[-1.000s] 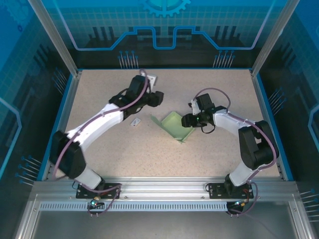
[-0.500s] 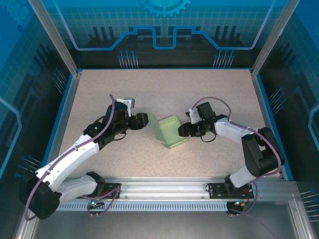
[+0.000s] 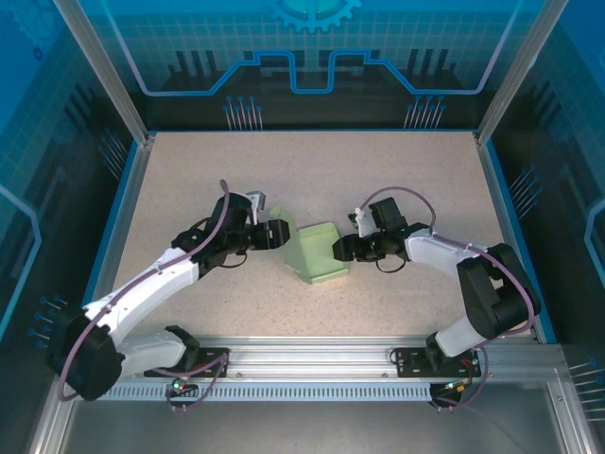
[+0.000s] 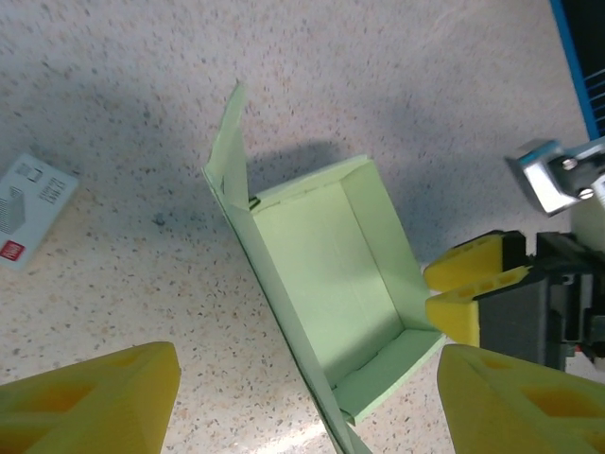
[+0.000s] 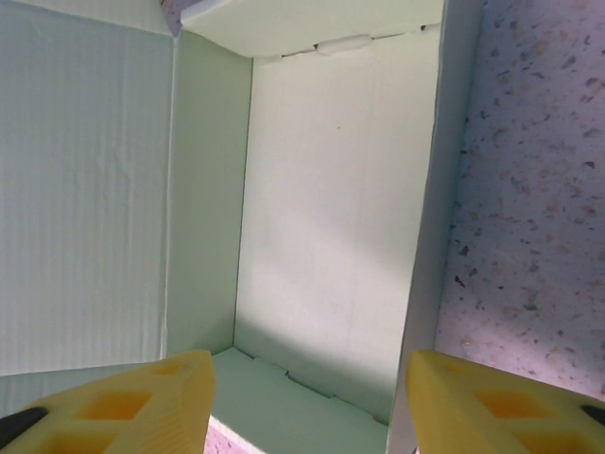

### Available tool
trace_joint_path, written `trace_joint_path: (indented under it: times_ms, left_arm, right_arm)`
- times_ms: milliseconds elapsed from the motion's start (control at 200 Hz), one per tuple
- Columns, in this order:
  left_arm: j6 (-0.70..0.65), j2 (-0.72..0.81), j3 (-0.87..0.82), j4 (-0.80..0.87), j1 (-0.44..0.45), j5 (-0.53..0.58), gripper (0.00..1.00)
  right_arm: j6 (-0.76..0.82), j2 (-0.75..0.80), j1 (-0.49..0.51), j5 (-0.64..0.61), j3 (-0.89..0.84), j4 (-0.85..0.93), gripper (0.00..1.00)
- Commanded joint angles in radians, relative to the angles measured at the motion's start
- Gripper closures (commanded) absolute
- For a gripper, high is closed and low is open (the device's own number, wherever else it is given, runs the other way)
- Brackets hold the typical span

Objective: Fold the paper box

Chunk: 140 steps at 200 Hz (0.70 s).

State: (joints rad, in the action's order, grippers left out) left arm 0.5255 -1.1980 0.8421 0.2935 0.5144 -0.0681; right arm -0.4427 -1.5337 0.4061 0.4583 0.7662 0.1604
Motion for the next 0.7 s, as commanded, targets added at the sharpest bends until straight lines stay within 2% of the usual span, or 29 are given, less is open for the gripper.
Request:
trace_joint_path:
  times_ms: [0,345,550,695]
  left_arm:
    - [0.011,-0.065,0.053,-0.073,0.002,-0.072,0.27]
    - [0.008,-0.377,0.281,-0.17,0.014,-0.189,0.28]
    - [-0.031,-0.599,0.549,-0.136,0.032,-0.253,0.29]
    - [-0.083,-0.726,0.751,-0.063,0.033,-0.267,0.28]
  right_arm:
    - [-0.028,-0.008,0.007,-0.031,-0.008,-0.037,0.43]
    - [-0.156,0.007,-0.069,-0.062,-0.072,-0.188,0.43]
    - [-0.162,0.097,-0.136,-0.11,-0.125,-0.158,0.43]
    - [-0.126,0.209,-0.132,-0.157,-0.163,-0.061,0.42]
